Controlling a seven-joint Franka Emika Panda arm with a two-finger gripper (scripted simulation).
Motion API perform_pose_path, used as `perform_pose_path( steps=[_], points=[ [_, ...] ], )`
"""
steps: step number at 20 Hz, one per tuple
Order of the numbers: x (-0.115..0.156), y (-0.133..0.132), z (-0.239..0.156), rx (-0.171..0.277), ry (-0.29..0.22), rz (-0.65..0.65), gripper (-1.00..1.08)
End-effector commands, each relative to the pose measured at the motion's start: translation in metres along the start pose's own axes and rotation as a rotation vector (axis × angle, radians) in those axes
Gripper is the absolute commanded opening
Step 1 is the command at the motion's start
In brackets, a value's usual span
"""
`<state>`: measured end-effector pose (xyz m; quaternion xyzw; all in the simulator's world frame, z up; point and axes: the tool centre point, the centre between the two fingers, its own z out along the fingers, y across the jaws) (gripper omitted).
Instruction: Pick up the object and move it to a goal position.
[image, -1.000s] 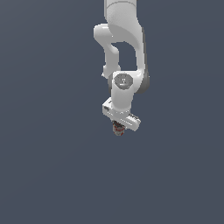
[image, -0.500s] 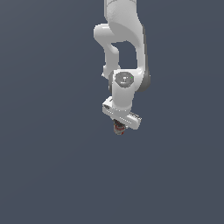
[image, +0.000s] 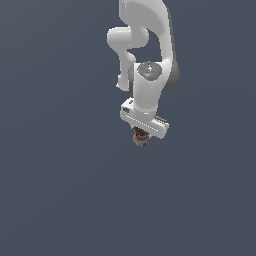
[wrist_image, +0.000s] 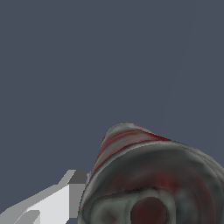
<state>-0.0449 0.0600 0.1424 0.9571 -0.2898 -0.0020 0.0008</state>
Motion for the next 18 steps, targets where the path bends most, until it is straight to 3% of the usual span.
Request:
perform_pose_path(
  steps=[1, 18],
  points=[
    [-0.006, -0.004, -0.025, 0.003, 0.004, 0.0, -1.0],
    [-0.053, -0.03, -0.188, 0.002, 0.005, 0.001, -1.0]
  ],
)
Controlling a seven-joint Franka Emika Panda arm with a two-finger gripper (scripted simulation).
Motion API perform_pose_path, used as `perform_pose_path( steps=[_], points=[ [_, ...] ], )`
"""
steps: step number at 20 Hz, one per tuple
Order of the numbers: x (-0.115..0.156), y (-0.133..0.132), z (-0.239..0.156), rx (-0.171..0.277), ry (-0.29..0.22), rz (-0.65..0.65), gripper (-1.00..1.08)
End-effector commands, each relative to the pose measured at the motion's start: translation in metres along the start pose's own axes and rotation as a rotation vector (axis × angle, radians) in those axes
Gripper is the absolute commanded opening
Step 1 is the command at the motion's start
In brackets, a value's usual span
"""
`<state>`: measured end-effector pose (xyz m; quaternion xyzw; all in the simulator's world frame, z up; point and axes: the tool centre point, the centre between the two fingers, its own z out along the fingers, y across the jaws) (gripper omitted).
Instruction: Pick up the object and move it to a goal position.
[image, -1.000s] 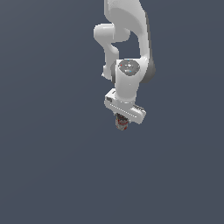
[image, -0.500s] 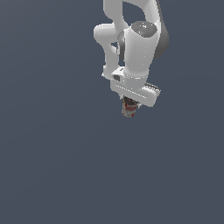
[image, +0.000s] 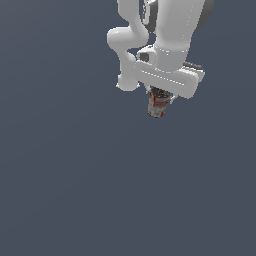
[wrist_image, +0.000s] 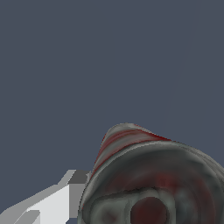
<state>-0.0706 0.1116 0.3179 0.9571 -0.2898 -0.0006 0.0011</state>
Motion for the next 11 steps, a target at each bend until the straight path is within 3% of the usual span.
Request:
perform_pose_path(
  steps=[1, 11],
  points=[
    [-0.004, -0.003, -0.018, 0.002, 0.002, 0.001, -1.0],
    [-0.01, -0.009, -0.044, 0.002, 0.001, 0.0, -1.0]
  ],
)
